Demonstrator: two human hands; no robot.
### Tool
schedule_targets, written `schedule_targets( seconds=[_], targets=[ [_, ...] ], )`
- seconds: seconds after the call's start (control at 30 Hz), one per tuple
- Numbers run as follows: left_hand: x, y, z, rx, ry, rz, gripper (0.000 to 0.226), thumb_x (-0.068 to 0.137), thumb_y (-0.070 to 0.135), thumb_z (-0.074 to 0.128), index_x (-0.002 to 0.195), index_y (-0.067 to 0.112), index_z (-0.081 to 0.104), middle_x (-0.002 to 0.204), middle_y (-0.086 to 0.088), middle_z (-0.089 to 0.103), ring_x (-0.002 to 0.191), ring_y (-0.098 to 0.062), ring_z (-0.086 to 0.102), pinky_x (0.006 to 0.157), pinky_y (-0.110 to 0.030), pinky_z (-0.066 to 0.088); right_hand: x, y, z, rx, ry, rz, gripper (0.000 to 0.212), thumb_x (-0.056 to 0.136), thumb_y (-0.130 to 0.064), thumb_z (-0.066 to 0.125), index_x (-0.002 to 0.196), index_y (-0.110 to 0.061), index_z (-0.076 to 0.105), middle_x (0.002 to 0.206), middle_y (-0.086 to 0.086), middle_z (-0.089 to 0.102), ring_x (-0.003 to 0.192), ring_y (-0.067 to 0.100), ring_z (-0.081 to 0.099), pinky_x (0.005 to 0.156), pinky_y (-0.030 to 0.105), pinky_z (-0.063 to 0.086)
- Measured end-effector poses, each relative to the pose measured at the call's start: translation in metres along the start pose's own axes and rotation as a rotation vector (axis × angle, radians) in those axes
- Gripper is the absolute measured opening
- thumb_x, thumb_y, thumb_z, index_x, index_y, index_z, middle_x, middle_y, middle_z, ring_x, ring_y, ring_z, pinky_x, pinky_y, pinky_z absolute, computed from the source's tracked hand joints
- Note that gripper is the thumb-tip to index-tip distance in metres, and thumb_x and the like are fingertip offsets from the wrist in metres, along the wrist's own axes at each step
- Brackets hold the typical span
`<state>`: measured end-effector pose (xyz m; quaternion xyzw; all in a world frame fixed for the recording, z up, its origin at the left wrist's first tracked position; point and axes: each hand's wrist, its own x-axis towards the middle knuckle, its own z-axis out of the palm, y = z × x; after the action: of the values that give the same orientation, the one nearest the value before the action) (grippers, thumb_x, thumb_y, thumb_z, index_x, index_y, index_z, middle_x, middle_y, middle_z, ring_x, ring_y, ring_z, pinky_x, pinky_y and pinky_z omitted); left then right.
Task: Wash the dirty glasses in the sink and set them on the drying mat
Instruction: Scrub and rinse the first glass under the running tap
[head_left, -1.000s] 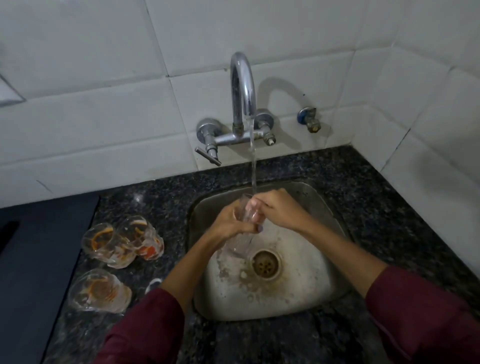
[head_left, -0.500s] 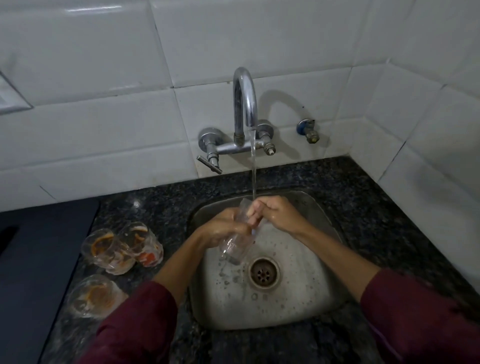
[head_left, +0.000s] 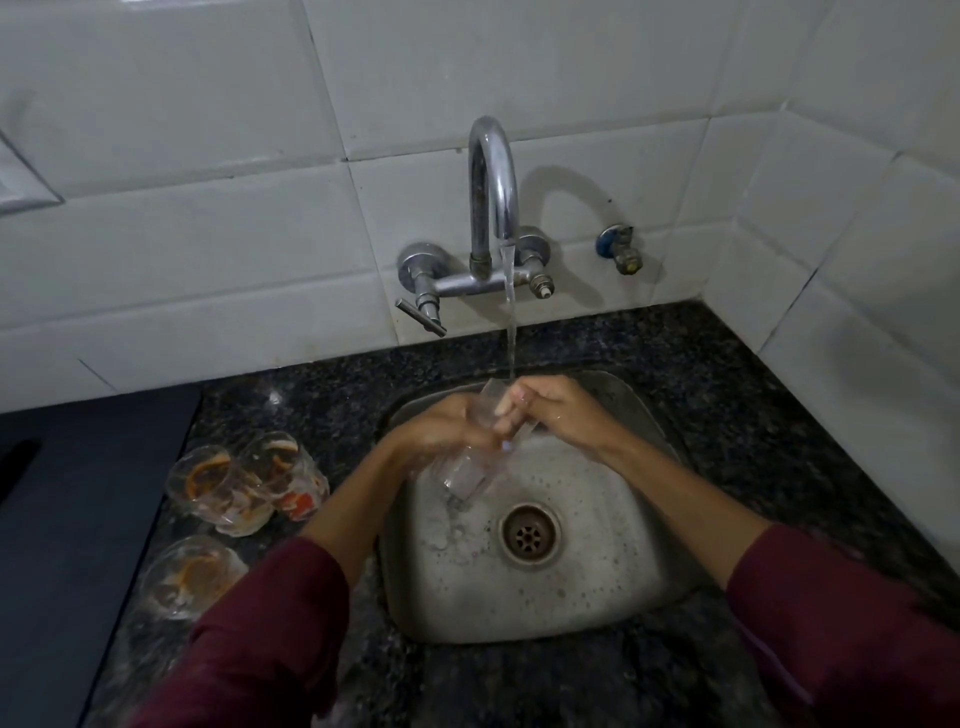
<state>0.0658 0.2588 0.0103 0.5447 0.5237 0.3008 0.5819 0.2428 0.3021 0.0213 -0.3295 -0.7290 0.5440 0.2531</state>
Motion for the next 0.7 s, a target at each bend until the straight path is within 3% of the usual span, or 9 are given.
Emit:
schedule_targets(
  seconds=[0.07,0.17,0.23,0.3,0.37,0.5,0.6,0.7],
  targets=[
    [0.004,-0.003,0.004,0.120,0.051,-0.039,0.040,0.057,0.008,0.079,0.094,0.010,0.064,0.089,-0.003,0.065,0.086,-0.018,0.063,0.078,-0.035,0.053,0.002,-0.002,0.002,-0.017,-0.012,0.065,0.031,0.099,-0.016,0.042,0.080,-0.007,0.065,0.070,0.008,0.069,0.064,0.014,0.066,0.074,0.034,0.055],
    [0.008,-0.002,0.026,0.564,0.289,-0.090,0.070,0.059,0.018,0.083,0.121,0.011,0.050,0.108,-0.002,0.063,0.098,-0.022,0.063,0.082,-0.034,0.053,0.008,-0.007,0.012,-0.141,0.073,0.214,0.036,0.099,-0.022,0.041,0.074,-0.009,0.064,0.070,0.013,0.069,0.072,0.030,0.069,0.081,0.046,0.057],
    [0.007,-0.005,0.046,0.870,0.453,-0.091,0.078,0.064,0.024,0.081,0.129,0.012,0.039,0.121,-0.008,0.057,0.105,-0.029,0.060,0.084,-0.039,0.051,0.015,-0.013,0.017,-0.369,0.152,0.292,0.036,0.099,-0.026,0.042,0.086,-0.005,0.068,0.090,0.017,0.071,0.090,0.031,0.068,0.088,0.040,0.053],
    [0.007,-0.009,0.058,1.034,0.536,-0.050,0.078,0.070,0.028,0.078,0.133,0.012,0.034,0.129,-0.012,0.051,0.111,-0.033,0.057,0.085,-0.043,0.050,0.021,-0.021,0.019,-0.477,0.196,0.339,0.038,0.098,-0.029,0.040,0.097,-0.004,0.068,0.103,0.016,0.069,0.099,0.030,0.064,0.087,0.035,0.050],
    [0.007,-0.010,0.055,0.920,0.559,0.009,0.084,0.070,0.033,0.079,0.136,0.013,0.031,0.133,-0.012,0.051,0.114,-0.032,0.057,0.088,-0.043,0.050,0.022,-0.027,0.018,-0.560,0.160,0.277,0.039,0.099,-0.029,0.037,0.096,-0.005,0.068,0.100,0.016,0.070,0.096,0.030,0.065,0.086,0.034,0.050],
    [0.005,0.007,0.036,0.401,0.488,0.090,0.092,0.057,0.027,0.085,0.134,0.012,0.038,0.120,-0.009,0.063,0.108,-0.026,0.062,0.087,-0.034,0.051,0.018,-0.036,0.011,-0.616,-0.032,0.035,0.036,0.100,-0.020,0.037,0.085,-0.003,0.064,0.089,0.017,0.071,0.085,0.029,0.065,0.083,0.035,0.048],
    [0.003,0.006,0.036,0.454,0.541,0.136,0.084,0.053,0.029,0.074,0.129,0.010,0.042,0.108,-0.006,0.064,0.100,-0.026,0.063,0.079,-0.032,0.050,0.018,-0.033,0.007,-0.546,-0.125,0.058,0.034,0.100,-0.021,0.039,0.077,-0.010,0.061,0.084,0.012,0.071,0.081,0.021,0.066,0.078,0.026,0.046],
    [0.004,-0.004,0.043,0.580,0.600,0.176,0.083,0.066,0.021,0.076,0.136,0.009,0.033,0.117,-0.009,0.063,0.104,-0.027,0.062,0.083,-0.037,0.050,0.017,-0.024,0.017,-0.529,-0.002,0.100,0.035,0.100,-0.026,0.039,0.089,-0.004,0.064,0.090,0.018,0.070,0.087,0.029,0.066,0.081,0.034,0.050]
  ],
)
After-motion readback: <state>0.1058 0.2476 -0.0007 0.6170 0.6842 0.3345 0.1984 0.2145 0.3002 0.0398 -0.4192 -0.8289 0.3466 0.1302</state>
